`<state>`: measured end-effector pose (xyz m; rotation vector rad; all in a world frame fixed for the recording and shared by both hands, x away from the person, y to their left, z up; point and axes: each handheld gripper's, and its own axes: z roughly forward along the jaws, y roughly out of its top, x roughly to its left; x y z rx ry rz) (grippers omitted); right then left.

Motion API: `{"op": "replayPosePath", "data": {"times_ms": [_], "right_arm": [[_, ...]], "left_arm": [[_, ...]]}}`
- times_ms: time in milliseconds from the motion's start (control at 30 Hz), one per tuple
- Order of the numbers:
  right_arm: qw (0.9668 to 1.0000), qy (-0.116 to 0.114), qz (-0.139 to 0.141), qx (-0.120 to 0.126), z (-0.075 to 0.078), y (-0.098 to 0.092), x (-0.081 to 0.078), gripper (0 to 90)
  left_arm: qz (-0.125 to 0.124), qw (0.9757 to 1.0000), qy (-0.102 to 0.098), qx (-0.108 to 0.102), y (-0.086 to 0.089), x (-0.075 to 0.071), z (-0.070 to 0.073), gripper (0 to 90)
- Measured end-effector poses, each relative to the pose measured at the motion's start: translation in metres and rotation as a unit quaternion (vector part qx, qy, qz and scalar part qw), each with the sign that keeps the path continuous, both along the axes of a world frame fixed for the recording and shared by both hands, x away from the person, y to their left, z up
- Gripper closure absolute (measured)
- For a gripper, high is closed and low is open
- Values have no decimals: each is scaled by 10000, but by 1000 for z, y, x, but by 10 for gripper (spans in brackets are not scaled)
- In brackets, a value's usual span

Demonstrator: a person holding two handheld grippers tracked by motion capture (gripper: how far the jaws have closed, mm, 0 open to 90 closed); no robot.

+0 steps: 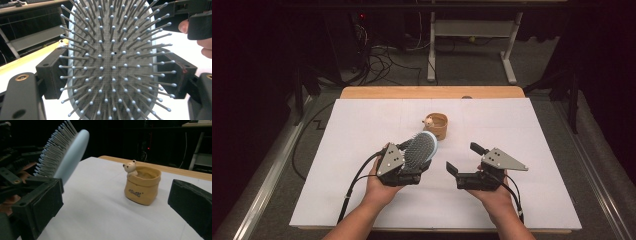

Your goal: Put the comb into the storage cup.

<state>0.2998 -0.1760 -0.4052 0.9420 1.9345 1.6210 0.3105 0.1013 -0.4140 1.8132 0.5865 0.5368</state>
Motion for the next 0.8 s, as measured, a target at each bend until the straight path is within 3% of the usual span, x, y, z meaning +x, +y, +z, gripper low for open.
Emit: {"op": "replayPosePath", "data": {"times_ms": [800], "right_arm": [[9987, 81, 479, 169, 21, 36, 7, 27]], "left_arm": [[-114, 9999, -17, 75, -11, -7, -2, 201]]}}
